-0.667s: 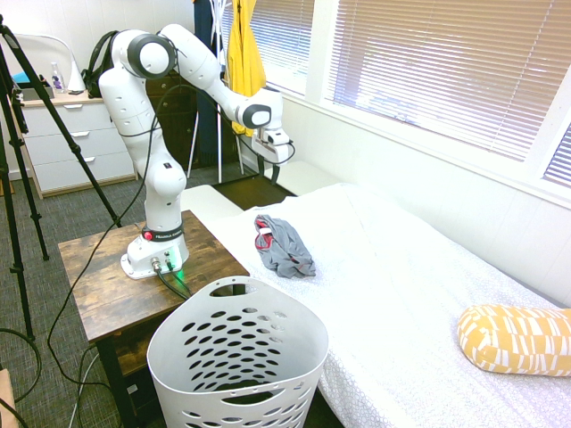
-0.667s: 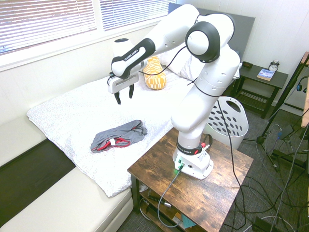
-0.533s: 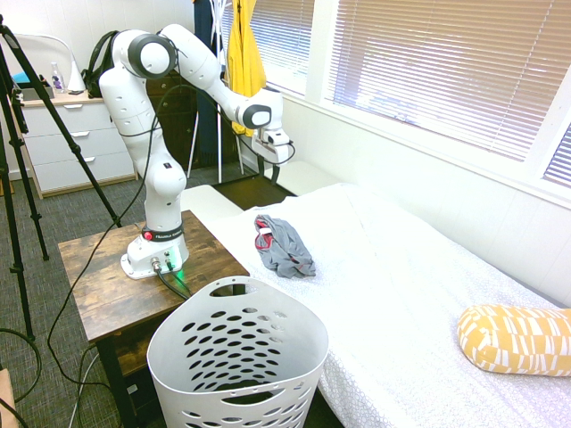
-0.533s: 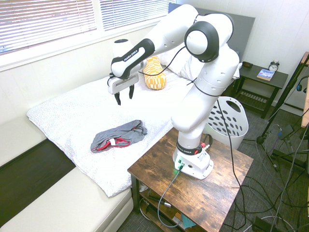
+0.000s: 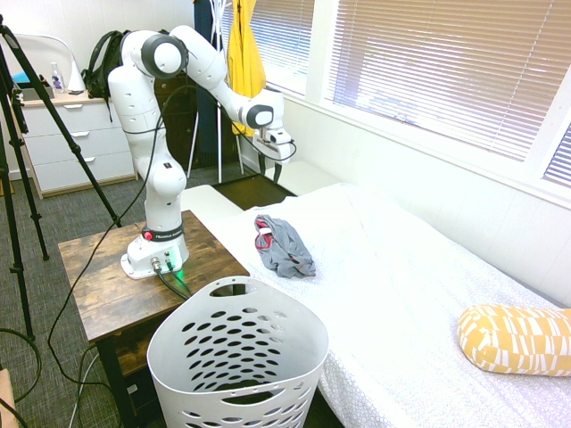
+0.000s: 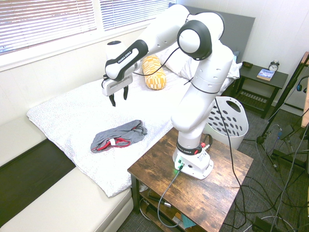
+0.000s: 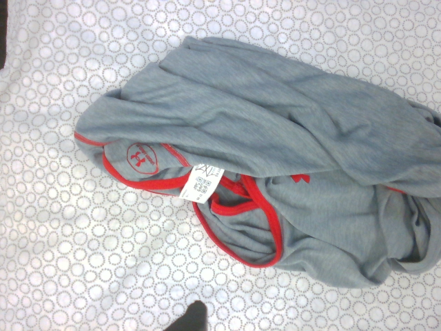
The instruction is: Put my clothes in the laundry bag
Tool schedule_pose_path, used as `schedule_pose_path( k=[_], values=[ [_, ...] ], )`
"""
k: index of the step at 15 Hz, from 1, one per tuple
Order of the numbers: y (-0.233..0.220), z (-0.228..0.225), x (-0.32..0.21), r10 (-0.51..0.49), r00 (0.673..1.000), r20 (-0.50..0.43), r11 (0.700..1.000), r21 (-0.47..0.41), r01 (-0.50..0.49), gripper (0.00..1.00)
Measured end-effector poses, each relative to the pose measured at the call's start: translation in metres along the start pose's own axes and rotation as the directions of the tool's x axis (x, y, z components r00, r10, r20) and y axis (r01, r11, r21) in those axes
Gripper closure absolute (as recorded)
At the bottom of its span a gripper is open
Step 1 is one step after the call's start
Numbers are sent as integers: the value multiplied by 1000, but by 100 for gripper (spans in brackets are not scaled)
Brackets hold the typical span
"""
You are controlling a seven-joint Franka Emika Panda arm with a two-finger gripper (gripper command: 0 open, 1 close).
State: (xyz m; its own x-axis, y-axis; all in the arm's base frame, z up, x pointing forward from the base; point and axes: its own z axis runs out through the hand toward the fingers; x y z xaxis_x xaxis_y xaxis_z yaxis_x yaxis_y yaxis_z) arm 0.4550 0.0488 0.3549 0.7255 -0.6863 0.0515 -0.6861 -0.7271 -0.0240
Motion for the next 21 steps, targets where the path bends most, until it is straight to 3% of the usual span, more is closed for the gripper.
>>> schedule_pose_path(
  k=[5, 10, 15, 21],
  values=[
    [-27, 44, -9, -67, 998, -15, 997, -28, 66, 0],
    [-63, 143, -10, -176, 984, 30, 984, -33, 177, 0],
    [-100, 232, 8, -181, 980, 77, 979, -84, 188, 0],
    [-126, 295, 7, -193, 973, 126, 968, -138, 210, 0]
  ],
)
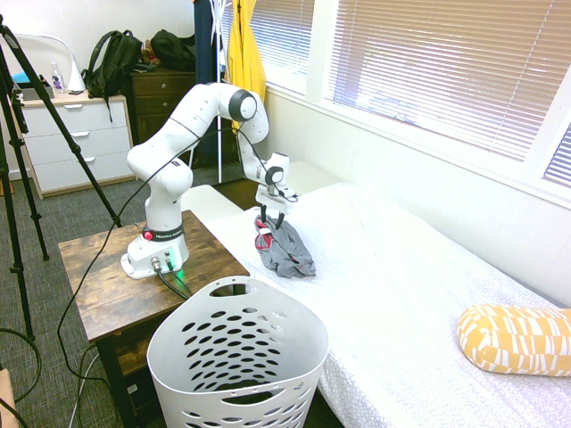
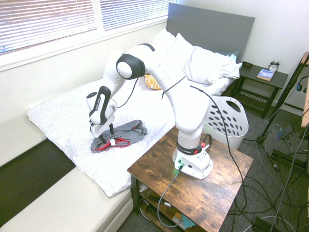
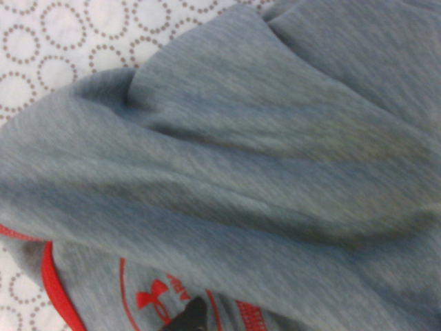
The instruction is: Put my clothes in the laundry bag
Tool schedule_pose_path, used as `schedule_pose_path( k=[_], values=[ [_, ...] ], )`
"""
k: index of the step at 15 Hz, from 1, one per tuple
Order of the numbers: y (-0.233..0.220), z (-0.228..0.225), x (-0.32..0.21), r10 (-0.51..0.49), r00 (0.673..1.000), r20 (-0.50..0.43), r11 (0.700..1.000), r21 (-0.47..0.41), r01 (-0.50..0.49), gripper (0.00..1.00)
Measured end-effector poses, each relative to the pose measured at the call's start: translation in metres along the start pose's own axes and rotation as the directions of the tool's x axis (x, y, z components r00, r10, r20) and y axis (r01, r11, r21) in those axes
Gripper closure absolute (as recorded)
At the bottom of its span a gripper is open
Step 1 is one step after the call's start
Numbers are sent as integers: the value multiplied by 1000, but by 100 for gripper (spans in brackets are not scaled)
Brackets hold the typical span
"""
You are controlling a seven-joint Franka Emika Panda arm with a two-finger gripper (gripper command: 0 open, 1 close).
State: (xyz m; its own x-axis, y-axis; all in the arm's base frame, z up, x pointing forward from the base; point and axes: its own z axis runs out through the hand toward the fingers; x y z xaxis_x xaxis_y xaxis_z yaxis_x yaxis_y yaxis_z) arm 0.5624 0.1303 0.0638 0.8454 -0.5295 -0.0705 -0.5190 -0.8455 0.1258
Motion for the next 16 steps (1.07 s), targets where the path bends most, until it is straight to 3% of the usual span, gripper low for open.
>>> schedule_pose_path(
  k=[10, 11, 16],
  values=[
    [-7, 39, 31, 3, 1000, -19, 997, -76, -5, 0],
    [-6, 40, 31, 2, 1000, -16, 996, -93, -4, 100],
    [7, 44, 35, 13, 1000, -18, 991, -129, -15, 100]
  ],
)
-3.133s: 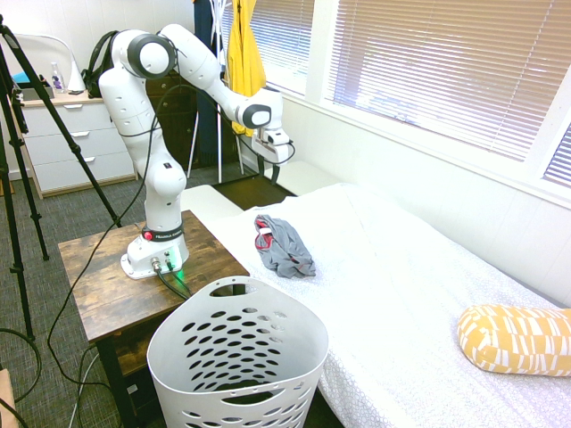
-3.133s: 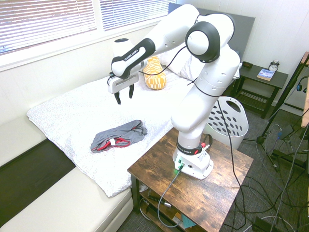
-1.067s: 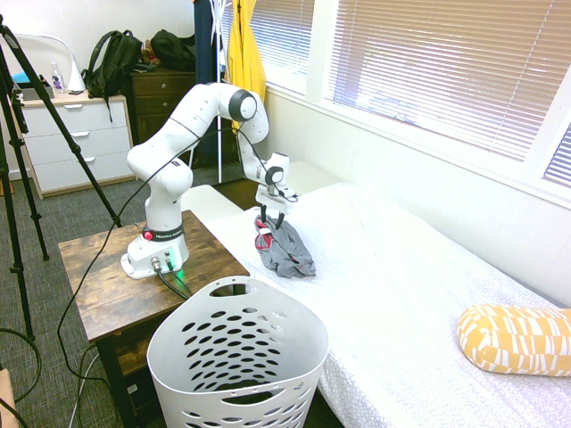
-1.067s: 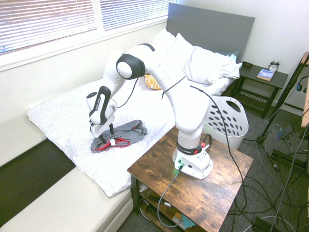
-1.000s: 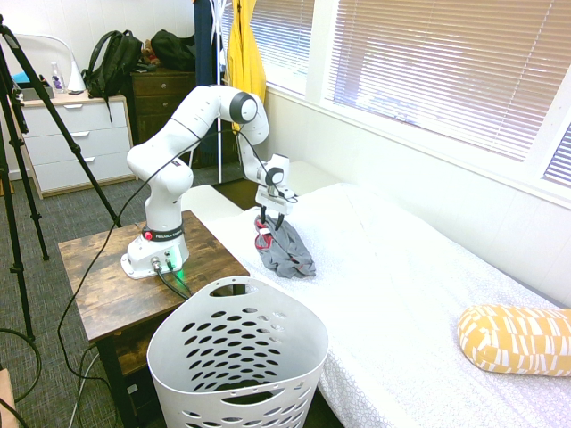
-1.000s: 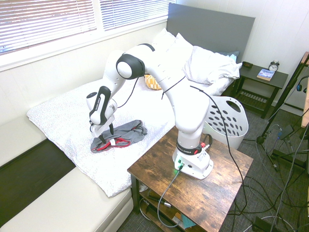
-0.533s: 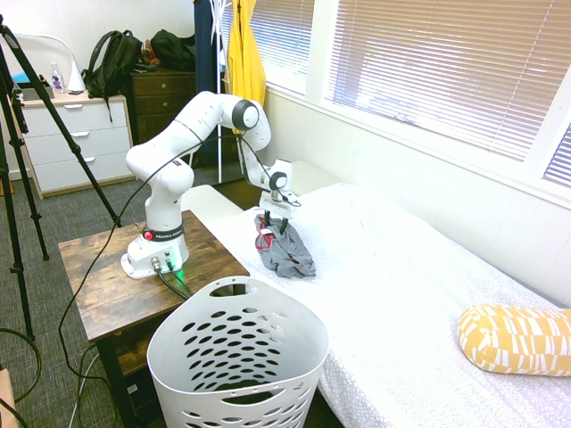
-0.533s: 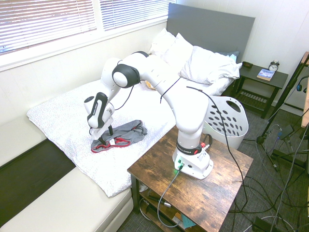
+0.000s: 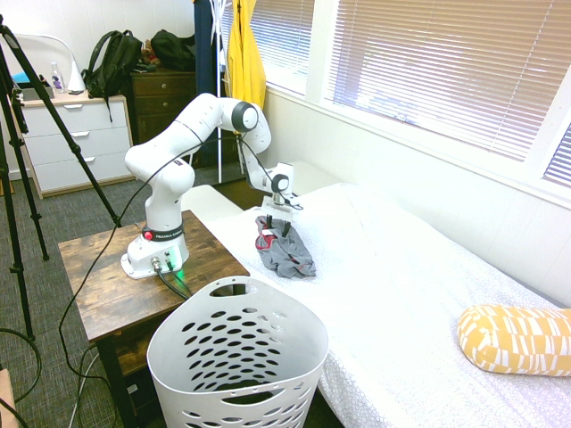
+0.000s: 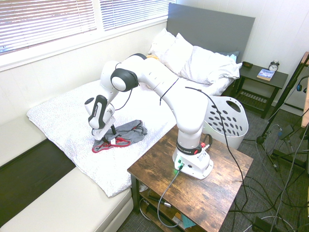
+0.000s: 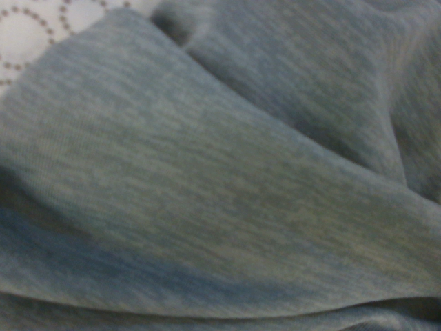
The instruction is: Put my clothes in the laundry bag
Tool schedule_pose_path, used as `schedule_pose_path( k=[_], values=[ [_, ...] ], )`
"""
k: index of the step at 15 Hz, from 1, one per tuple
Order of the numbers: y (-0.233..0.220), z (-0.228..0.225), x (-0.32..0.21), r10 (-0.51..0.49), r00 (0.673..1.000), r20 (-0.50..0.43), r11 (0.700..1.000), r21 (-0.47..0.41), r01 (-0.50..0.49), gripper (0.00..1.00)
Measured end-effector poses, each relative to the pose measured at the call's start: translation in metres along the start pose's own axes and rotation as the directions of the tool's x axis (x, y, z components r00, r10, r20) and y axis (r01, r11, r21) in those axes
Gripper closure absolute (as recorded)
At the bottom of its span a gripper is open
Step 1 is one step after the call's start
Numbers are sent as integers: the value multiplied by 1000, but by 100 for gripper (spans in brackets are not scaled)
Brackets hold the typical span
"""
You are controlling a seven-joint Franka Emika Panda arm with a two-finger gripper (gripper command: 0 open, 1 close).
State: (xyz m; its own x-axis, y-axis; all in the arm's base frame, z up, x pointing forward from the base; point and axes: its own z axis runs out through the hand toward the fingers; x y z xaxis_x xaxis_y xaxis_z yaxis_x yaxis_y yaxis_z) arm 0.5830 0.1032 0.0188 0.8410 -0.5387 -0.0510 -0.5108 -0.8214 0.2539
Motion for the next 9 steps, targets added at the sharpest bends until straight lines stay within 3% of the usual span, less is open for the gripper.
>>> schedule_pose_path(
  k=[9],
  values=[
    [26, 22, -8, 25, 1000, 7, 999, -25, -25, 100]
  ],
)
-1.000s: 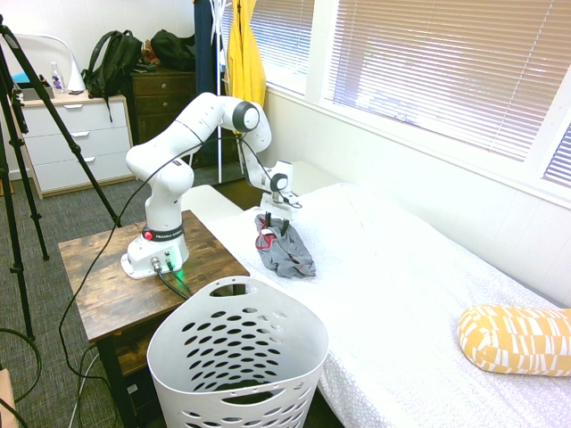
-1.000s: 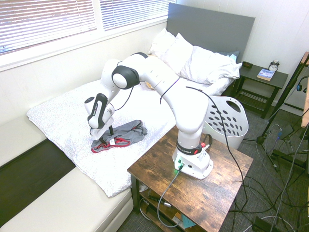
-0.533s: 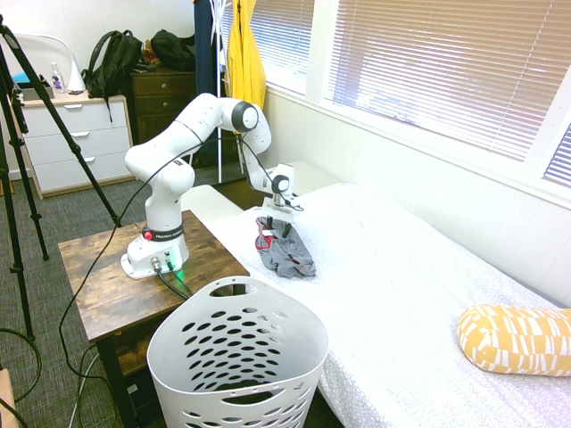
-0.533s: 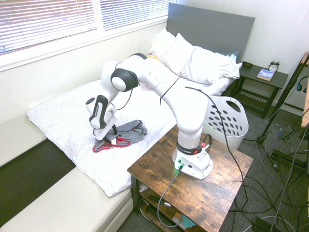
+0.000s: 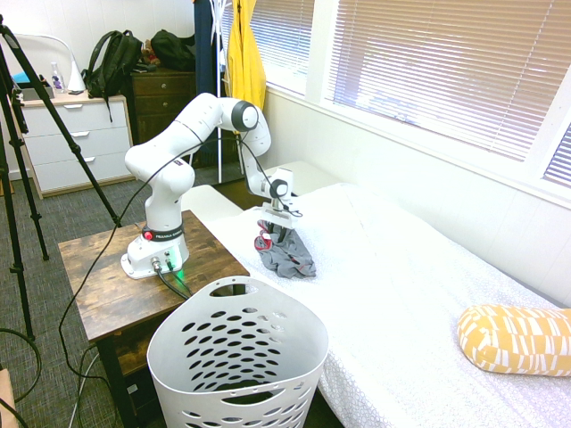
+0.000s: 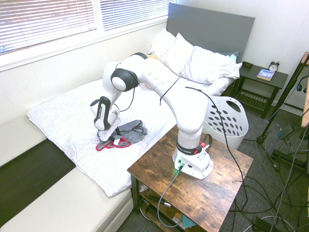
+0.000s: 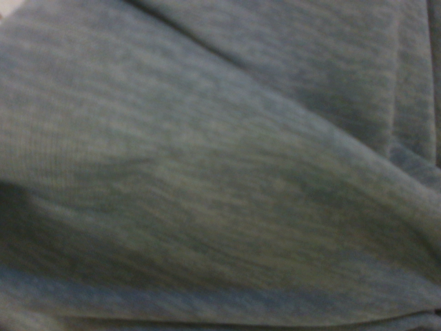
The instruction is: Put my clothes in the laundry bag
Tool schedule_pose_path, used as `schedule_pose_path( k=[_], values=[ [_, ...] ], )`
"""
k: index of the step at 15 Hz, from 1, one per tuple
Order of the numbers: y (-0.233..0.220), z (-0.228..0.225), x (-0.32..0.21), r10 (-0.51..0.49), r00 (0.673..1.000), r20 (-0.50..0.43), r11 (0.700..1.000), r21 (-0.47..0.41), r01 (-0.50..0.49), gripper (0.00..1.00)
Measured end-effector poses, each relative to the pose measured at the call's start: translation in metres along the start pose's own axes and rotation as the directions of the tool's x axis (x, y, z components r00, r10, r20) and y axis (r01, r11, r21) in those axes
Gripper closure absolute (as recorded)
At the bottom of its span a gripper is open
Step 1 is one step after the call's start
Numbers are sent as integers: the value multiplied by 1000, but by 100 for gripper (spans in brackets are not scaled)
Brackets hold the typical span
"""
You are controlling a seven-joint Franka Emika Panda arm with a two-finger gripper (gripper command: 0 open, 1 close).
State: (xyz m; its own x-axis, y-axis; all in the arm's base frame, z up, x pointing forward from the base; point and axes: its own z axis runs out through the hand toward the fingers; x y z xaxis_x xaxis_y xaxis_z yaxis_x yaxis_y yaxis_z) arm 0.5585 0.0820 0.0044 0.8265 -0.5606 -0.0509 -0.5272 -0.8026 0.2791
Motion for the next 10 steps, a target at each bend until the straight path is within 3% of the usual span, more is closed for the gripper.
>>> schedule_pose_path(
  k=[10],
  values=[
    [20, -12, 2, 51, 999, 7, 999, 8, -51, 100]
  ],
)
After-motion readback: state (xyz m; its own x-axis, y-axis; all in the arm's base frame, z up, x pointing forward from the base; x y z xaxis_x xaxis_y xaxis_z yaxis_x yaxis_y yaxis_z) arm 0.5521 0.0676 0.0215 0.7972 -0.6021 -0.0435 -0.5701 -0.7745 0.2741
